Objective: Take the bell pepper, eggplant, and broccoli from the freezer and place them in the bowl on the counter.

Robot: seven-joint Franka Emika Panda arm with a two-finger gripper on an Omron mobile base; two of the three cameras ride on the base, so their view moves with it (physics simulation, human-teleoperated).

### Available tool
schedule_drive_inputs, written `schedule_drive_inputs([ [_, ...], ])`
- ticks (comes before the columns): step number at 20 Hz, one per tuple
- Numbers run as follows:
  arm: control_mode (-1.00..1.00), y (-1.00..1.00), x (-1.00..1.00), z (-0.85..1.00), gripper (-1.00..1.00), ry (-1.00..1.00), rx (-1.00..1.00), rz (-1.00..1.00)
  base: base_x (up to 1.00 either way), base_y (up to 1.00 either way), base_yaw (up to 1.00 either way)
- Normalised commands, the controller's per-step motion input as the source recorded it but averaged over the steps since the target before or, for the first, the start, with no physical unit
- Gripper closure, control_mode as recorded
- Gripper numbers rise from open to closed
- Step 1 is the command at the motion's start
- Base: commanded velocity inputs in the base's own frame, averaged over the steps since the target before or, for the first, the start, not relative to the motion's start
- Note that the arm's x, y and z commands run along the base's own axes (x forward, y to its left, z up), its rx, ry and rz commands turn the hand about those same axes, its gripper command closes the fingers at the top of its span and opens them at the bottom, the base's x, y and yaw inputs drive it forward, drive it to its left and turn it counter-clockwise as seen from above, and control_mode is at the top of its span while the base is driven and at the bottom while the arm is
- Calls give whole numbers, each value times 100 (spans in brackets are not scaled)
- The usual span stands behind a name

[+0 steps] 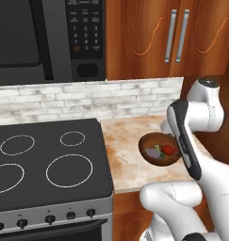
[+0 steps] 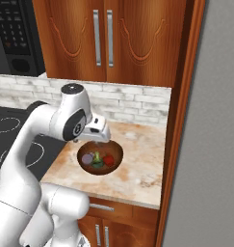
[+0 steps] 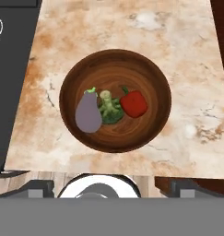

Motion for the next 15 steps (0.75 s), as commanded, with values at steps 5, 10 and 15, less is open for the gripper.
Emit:
schedule_drive_inputs([
  [5,-100,11,-47,87,-100,0,0,0,0,0,0],
  [10,-100,0,-51,82,-100,-1,0,0,0,0,0],
  [15,-100,4,-45,52,-100,-1,0,0,0,0,0],
])
